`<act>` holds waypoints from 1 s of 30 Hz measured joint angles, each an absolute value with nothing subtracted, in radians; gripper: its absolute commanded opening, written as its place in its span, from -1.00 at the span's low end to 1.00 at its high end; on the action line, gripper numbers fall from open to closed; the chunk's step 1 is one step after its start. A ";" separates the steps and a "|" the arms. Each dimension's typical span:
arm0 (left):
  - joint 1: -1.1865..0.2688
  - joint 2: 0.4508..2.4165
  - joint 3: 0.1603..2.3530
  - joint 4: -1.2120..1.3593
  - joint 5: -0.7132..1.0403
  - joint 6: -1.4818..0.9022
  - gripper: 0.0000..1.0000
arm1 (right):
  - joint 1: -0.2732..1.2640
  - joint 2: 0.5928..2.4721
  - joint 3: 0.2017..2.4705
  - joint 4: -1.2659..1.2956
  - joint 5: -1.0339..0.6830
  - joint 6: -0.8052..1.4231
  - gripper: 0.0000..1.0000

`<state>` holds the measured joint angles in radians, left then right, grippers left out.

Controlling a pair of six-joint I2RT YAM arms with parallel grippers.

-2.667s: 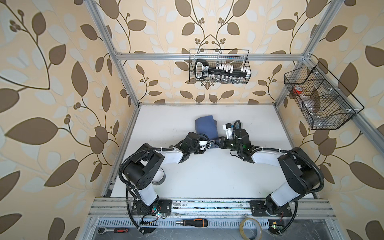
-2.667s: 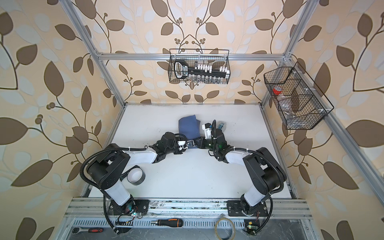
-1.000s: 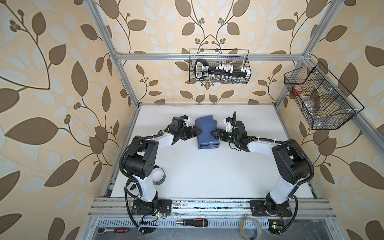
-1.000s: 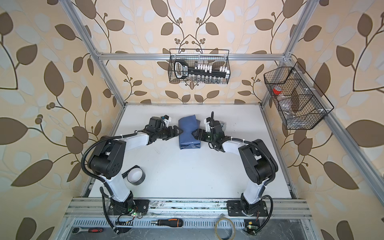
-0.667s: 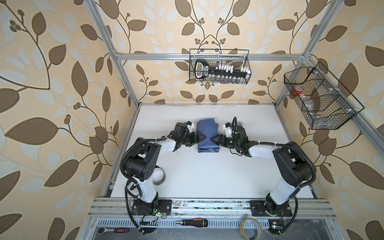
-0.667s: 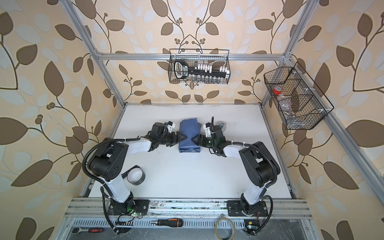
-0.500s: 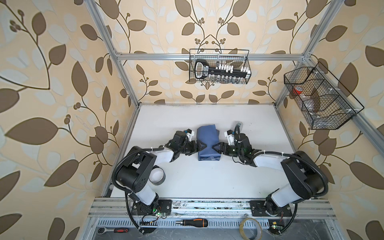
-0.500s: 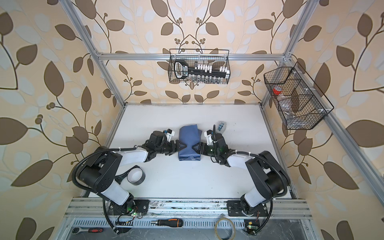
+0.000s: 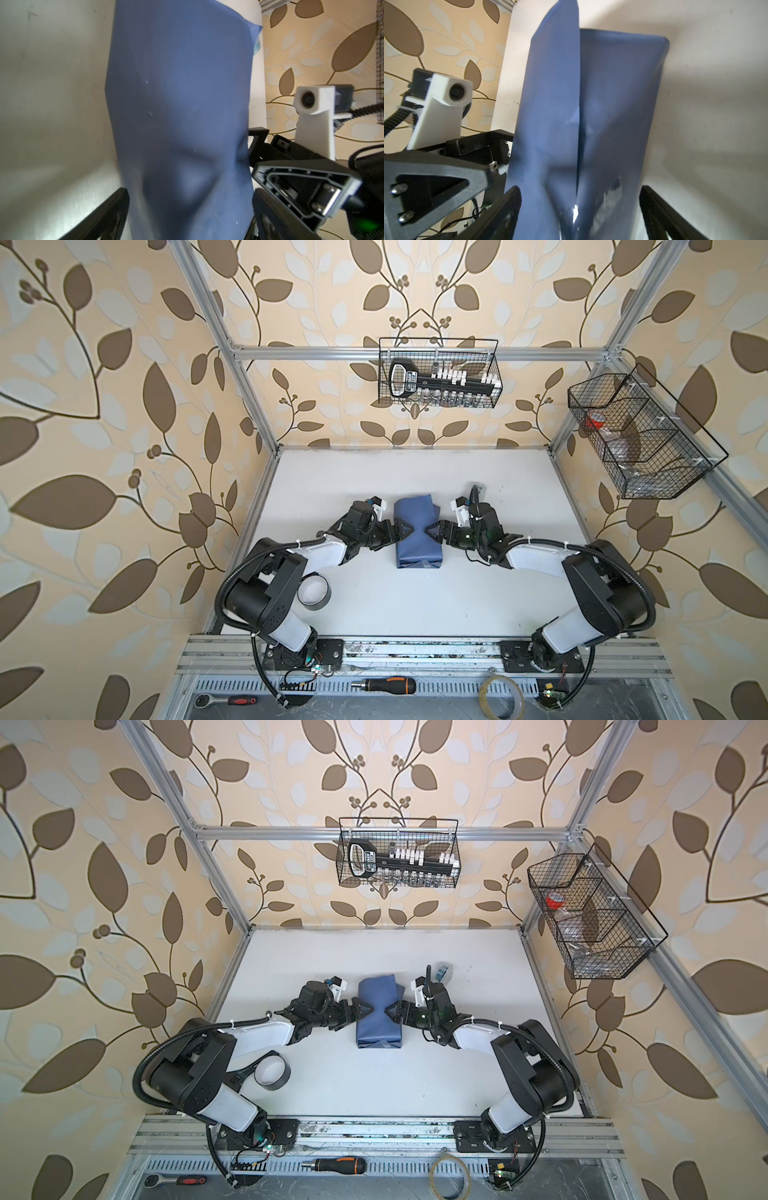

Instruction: Wrap the gift box in paper

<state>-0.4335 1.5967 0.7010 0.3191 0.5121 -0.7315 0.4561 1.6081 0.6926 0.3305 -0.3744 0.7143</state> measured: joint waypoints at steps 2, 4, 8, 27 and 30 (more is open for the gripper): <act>-0.430 1.645 0.731 0.320 0.517 -0.735 0.86 | 0.456 1.639 0.723 0.337 -0.375 0.714 0.80; -0.429 1.691 0.759 0.328 0.521 -0.738 0.82 | 0.456 1.665 0.746 0.346 -0.379 0.714 0.78; -0.428 1.737 0.796 0.333 0.530 -0.743 0.78 | 0.453 1.709 0.770 0.363 -0.393 0.714 0.75; -0.411 1.628 0.863 0.324 0.553 -0.768 0.74 | 0.432 1.535 0.784 0.373 -0.380 0.714 0.62; -0.411 1.610 0.863 0.312 0.551 -0.768 0.68 | 0.441 1.521 0.784 0.382 -0.361 0.715 0.59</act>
<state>-0.4107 1.6100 0.8627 0.3119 0.5510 -0.7677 0.4412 1.5211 0.7837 0.3817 -0.3607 0.7147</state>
